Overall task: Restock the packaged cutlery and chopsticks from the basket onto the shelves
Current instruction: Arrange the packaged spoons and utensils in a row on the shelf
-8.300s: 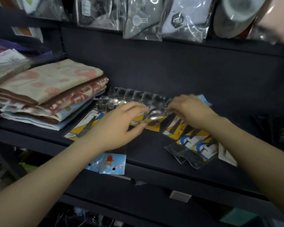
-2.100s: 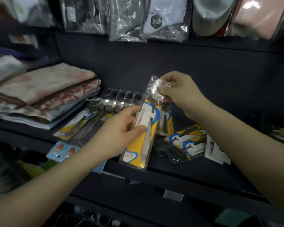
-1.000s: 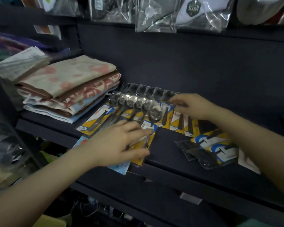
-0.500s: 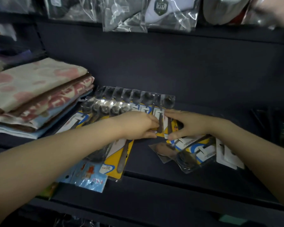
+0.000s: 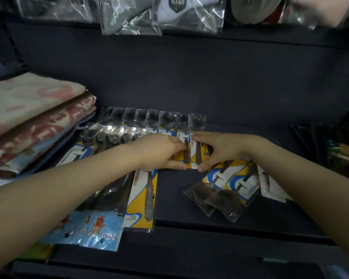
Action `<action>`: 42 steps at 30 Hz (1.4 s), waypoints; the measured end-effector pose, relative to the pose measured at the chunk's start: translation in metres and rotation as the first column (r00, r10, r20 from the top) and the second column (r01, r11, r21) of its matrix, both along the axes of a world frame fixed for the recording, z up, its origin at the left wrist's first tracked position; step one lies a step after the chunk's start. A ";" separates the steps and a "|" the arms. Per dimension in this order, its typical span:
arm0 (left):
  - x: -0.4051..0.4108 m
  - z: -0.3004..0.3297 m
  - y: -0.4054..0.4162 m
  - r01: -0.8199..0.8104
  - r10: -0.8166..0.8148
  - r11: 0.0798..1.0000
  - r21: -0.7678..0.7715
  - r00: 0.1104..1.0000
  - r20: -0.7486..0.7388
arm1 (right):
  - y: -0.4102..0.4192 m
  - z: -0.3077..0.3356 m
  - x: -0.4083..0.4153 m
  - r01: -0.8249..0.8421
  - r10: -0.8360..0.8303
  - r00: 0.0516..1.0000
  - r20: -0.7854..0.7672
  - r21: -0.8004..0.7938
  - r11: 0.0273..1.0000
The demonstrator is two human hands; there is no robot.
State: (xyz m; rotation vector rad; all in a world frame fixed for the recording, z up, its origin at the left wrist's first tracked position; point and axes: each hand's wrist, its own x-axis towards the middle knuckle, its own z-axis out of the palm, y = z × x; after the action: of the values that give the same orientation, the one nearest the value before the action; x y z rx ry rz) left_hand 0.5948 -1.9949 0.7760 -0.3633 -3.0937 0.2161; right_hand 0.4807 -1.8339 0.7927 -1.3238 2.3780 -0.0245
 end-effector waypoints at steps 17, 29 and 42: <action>0.013 0.007 0.006 0.025 -0.020 0.998 0.051 0.995 -0.102 | 0.031 0.024 0.039 -0.154 0.133 0.987 -0.087 -0.321 0.934; 0.089 0.019 0.028 0.082 0.140 0.904 0.419 0.871 -0.471 | 0.017 0.007 0.075 -0.384 0.399 0.917 0.031 -0.214 0.898; 0.085 0.019 0.115 0.031 0.532 0.666 0.745 0.681 -0.503 | 0.025 0.111 0.095 0.572 0.657 0.603 0.452 -0.819 0.038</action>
State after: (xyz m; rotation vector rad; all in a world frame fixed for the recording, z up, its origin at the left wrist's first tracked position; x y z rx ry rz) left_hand 0.6801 -1.8798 0.7953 0.2037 -2.1847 -0.6918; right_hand 0.5754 -1.8094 0.9037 -1.2581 1.0482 -2.2749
